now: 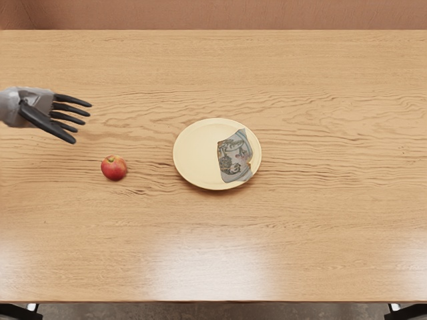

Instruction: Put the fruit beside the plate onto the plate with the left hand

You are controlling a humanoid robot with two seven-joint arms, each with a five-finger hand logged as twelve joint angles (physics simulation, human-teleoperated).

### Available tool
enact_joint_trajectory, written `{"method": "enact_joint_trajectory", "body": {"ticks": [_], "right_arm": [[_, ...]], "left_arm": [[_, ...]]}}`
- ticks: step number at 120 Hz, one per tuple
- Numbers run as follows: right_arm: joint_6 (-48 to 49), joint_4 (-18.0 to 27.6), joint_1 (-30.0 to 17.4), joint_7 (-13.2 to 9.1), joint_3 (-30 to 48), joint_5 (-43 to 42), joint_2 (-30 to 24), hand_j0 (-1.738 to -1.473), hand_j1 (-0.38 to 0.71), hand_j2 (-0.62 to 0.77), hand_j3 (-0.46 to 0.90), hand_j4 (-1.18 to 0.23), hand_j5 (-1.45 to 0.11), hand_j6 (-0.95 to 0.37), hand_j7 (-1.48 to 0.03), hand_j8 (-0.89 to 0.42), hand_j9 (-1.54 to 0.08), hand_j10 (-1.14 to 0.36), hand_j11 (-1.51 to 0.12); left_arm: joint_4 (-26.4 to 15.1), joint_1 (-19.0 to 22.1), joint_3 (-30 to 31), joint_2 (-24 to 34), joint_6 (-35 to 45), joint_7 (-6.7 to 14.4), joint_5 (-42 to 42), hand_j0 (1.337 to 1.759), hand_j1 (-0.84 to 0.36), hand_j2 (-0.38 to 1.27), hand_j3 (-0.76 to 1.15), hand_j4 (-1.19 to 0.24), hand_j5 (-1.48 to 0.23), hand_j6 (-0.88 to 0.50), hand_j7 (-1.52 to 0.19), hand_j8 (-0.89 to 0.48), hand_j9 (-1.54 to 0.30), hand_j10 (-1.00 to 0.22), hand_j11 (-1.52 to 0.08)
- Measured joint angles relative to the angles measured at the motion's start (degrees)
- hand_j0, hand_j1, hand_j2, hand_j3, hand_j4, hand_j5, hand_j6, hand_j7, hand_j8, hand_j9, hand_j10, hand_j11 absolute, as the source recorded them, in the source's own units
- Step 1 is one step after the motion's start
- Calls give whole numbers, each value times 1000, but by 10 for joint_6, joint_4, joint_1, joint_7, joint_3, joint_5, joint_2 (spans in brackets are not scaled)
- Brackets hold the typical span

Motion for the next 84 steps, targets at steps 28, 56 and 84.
{"method": "enact_joint_trajectory", "body": {"ticks": [28,56,84], "right_arm": [[0,-1,0,2,0,0,0,-1658,-305,-7,0,-37,-47,-37,-47,-37,-47,-37,-47],[0,-2,1,3,0,0,0,-1658,-305,-7,0,-37,-47,-37,-47,-37,-47,-37,-47],[0,-3,1,2,0,0,0,-1658,-305,-7,0,-37,-47,-37,-47,-37,-47,-37,-47]], "left_arm": [[-4,-9,0,0,0,2,17,1658,56,50,0,-245,-318,-245,-318,-245,-318,-245,-318],[-230,-10,-21,86,22,37,195,1658,57,50,0,-247,-318,-247,-318,-246,-318,-246,-318],[-323,-66,34,36,227,110,284,1658,57,51,0,-248,-319,-249,-319,-249,-318,-248,-318]]}}
